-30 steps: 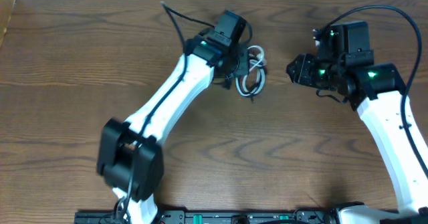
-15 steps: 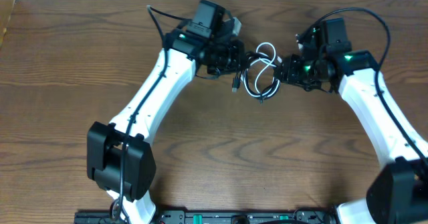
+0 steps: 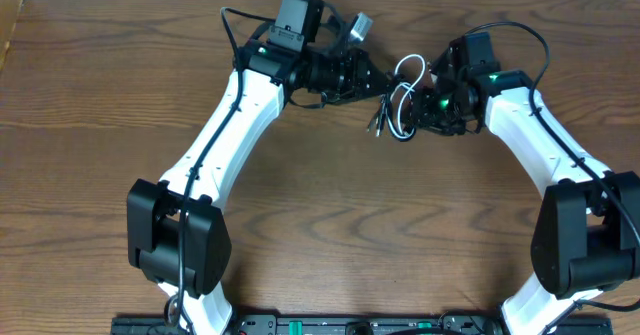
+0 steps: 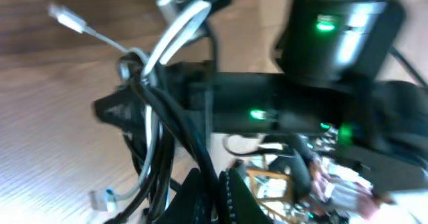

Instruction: Untangle cables

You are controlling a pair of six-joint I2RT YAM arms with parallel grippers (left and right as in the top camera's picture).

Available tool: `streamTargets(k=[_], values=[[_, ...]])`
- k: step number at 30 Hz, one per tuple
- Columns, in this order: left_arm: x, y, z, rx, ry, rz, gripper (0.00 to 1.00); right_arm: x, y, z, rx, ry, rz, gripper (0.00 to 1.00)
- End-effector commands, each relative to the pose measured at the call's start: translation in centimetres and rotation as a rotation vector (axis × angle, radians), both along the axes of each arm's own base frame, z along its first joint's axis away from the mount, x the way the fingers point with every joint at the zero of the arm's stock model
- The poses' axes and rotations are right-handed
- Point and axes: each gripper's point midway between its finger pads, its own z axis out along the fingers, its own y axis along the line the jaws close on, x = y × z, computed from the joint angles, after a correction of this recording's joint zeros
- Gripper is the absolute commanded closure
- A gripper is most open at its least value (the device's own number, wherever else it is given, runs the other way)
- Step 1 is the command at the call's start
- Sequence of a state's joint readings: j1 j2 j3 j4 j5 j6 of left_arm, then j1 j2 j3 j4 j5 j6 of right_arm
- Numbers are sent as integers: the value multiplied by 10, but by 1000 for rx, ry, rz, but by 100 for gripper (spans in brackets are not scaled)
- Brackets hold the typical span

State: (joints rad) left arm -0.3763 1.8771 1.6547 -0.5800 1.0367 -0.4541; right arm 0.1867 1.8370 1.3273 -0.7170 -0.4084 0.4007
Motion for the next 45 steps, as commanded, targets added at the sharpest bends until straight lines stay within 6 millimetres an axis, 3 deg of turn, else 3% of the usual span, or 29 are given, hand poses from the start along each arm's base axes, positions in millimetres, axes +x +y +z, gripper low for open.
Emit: streamTargets(k=[1, 10, 13, 17, 20, 25, 28, 34, 45], values=[[-3, 8, 32, -149, 36, -58, 93, 4, -35, -14, -112, 23, -64, 59], [14, 42, 48, -235, 101, -10, 92, -2, -74, -21, -180, 72, -127, 59], [12, 46, 57, -280, 103, -39, 93, -2, -80, -23, -193, 75, -140, 60], [10, 42, 52, -259, 56, -51, 93, -4, -81, -23, -192, 81, -140, 60], [15, 37, 22, -110, 65, 33, 93, -6, -81, -24, -194, 91, -139, 60], [23, 48, -54, 330, 52, 244, 92, -9, -81, -24, -195, 103, -139, 60], [21, 46, -80, 473, 52, 320, 75, -10, -81, -25, -196, 109, -137, 60], [18, 36, -122, 622, 117, 426, 51, -12, -81, -25, -198, 116, -133, 59], [10, -1, -204, 670, 310, 496, 53, -14, -81, -25, -199, 122, -133, 59]])
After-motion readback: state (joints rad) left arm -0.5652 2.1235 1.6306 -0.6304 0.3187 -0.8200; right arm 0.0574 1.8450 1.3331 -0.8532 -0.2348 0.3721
